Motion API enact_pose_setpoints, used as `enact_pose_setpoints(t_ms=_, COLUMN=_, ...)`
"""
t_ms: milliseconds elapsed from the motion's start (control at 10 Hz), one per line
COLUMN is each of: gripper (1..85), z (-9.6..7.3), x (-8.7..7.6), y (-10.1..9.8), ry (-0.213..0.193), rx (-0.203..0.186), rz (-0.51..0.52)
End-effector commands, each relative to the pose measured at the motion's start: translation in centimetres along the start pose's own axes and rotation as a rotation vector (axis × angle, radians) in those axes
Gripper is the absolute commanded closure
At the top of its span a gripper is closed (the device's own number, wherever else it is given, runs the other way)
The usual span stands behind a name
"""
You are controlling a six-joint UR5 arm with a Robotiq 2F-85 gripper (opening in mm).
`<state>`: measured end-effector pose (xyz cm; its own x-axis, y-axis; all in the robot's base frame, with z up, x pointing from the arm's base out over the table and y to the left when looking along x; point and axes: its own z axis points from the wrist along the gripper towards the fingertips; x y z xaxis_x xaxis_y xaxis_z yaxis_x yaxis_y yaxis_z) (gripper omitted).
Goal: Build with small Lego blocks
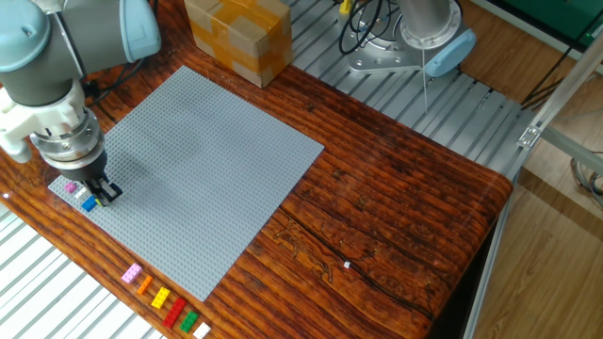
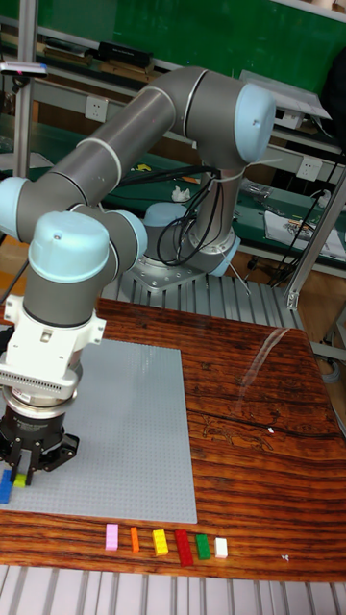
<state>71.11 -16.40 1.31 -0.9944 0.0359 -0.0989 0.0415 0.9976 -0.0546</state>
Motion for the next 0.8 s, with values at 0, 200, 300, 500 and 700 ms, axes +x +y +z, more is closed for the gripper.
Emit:
enact_pose_setpoints(t_ms=0, gripper=84.7, z=0.05, x=0.12, y=0.33, ry=-0.006, rx=-0.009, rz=0.014)
enact_pose_setpoints(t_ms=200, gripper=84.7, z=-0.03, x=0.16, y=0.32, ry=-0.001, rx=0.0, rz=0.023)
enact_pose_setpoints(t_ms=300, gripper=84.7, z=-0.03, x=0.2, y=0.34, ry=0.0, rx=0.008, rz=0.019)
enact_pose_setpoints(t_ms=500, gripper=84.7, z=-0.02, x=0.29, y=0.48, ry=0.003, rx=0.003, rz=0.009)
enact_pose_setpoints(t_ms=700, gripper=84.7, z=-0.1, x=0.48, y=0.95, ry=0.011, rx=-0.012, rz=0.005)
